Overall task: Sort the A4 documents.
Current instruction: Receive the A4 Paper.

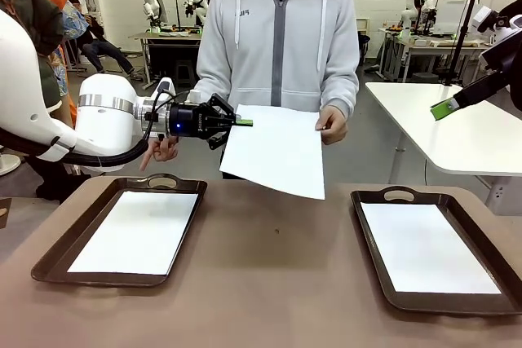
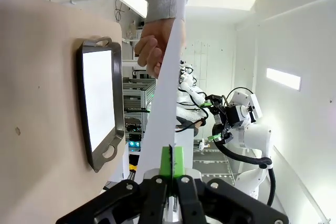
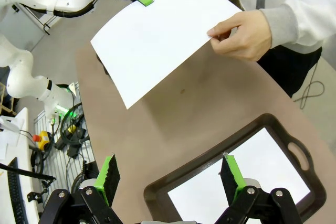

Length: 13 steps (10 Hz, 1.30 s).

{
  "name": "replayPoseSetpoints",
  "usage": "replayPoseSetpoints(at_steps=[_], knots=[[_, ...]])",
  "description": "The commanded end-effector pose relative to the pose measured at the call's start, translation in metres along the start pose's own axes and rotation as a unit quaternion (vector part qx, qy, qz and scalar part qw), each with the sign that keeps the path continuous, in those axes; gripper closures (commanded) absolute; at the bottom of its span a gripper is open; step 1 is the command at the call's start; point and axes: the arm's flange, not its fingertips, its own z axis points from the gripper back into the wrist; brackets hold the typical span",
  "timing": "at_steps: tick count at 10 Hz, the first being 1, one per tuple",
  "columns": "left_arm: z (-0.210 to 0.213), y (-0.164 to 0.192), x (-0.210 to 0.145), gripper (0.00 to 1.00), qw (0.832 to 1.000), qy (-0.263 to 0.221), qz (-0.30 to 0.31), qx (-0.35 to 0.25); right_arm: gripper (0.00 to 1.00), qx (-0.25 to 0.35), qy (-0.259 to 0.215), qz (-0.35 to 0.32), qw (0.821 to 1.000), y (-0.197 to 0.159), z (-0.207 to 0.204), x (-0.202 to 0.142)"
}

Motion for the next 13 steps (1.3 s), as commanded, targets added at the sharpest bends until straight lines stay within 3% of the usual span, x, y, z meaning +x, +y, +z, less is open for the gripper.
replayPoseSetpoints(at_steps=[1,13], knots=[[-0.0004,0.0000,0.0000,1.00,1.000,0.001,0.000,-0.001,0.00,0.000,0.005,0.002,1.000,0.0003,-0.0010,-0.0007],[-0.0004,0.0000,0.0000,1.00,1.000,0.001,0.000,-0.001,0.00,0.000,0.005,0.002,1.000,0.0003,-0.0010,-0.0007]])
